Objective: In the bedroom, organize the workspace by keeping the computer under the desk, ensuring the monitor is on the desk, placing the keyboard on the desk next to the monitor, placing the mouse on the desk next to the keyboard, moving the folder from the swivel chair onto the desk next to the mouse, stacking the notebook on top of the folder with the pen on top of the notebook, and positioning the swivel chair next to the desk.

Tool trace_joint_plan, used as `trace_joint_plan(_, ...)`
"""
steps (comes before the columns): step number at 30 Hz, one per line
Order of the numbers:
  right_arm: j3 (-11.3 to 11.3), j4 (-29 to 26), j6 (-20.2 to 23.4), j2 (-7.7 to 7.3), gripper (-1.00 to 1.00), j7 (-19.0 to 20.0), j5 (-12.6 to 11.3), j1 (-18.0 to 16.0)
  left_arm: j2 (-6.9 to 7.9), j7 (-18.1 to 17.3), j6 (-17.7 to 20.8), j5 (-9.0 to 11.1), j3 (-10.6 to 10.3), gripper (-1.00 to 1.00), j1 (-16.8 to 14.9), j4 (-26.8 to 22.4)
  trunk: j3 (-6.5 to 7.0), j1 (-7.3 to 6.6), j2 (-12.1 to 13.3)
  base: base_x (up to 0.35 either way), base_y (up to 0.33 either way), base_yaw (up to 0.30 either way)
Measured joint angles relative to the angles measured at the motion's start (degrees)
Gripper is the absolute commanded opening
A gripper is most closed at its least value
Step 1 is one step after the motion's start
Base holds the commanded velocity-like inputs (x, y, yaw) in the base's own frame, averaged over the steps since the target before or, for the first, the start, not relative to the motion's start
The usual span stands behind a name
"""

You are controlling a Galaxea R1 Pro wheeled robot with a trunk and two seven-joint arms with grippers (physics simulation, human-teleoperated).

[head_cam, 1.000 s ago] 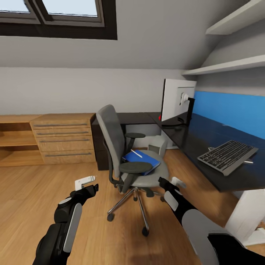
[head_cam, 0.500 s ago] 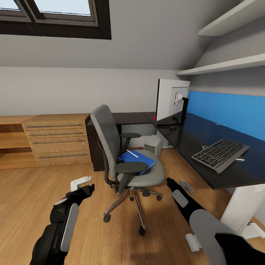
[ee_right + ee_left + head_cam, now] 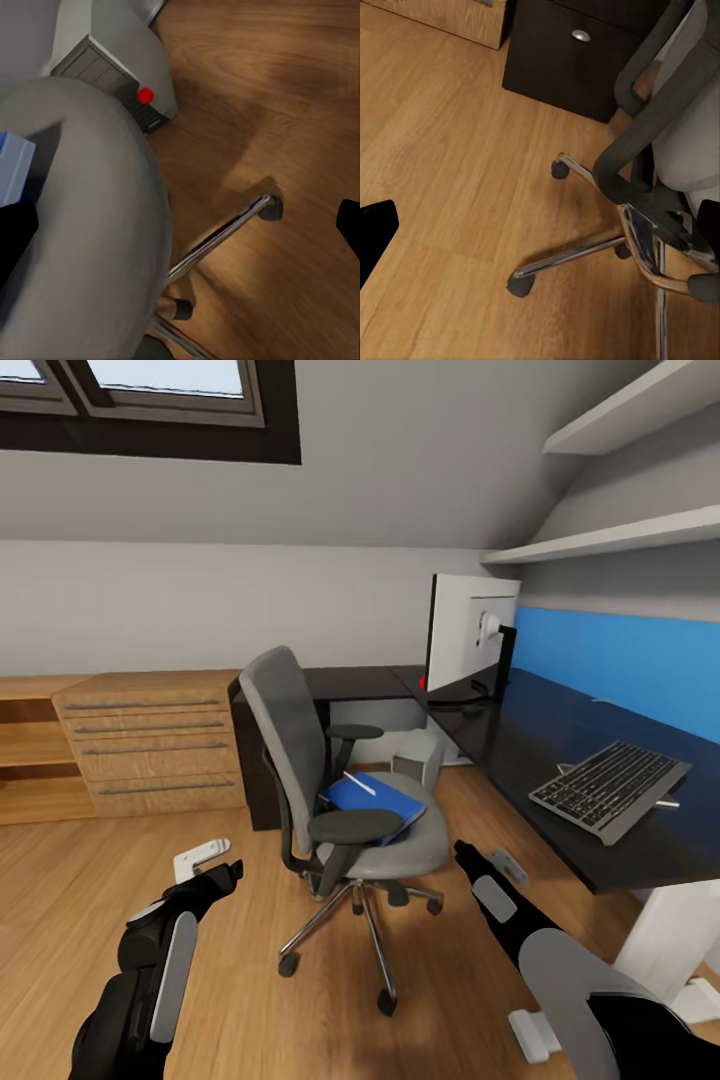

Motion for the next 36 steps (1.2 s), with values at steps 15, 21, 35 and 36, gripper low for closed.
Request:
trace_joint_plan(15,-0.08,0.05,0.26,-0.05,1.0,-0.1,-0.1,0.0,-0.02,-0.03,-0.08,0.04,3.59,1.0,0.0,-0.03,0.0,0.0,0.0,0.12,0.0,0.0)
trace_joint_plan(21,-0.08,0.03,0.3,-0.45,1.0,-0.13,-0.09,0.0,-0.05,-0.08,-0.08,0.07,4.07,1.0,0.0,-0.04,0.0,-0.02,0.0,0.229,0.0,0.0)
trace_joint_plan(35,-0.08,-0.05,1.08,-0.68,1.0,-0.1,-0.08,0.0,0.01,0.0,-0.18,0.51,7.68,1.0,0.0,-0.11,0.0,-0.01,0.0,0.138,0.0,0.0)
trace_joint_plan(36,-0.08,-0.04,1.1,-0.67,1.0,-0.13,-0.08,0.0,0.0,0.0,-0.2,0.52,7.77,1.0,0.0,-0.11,0.0,-0.01,0.0,0.254,0.0,0.0)
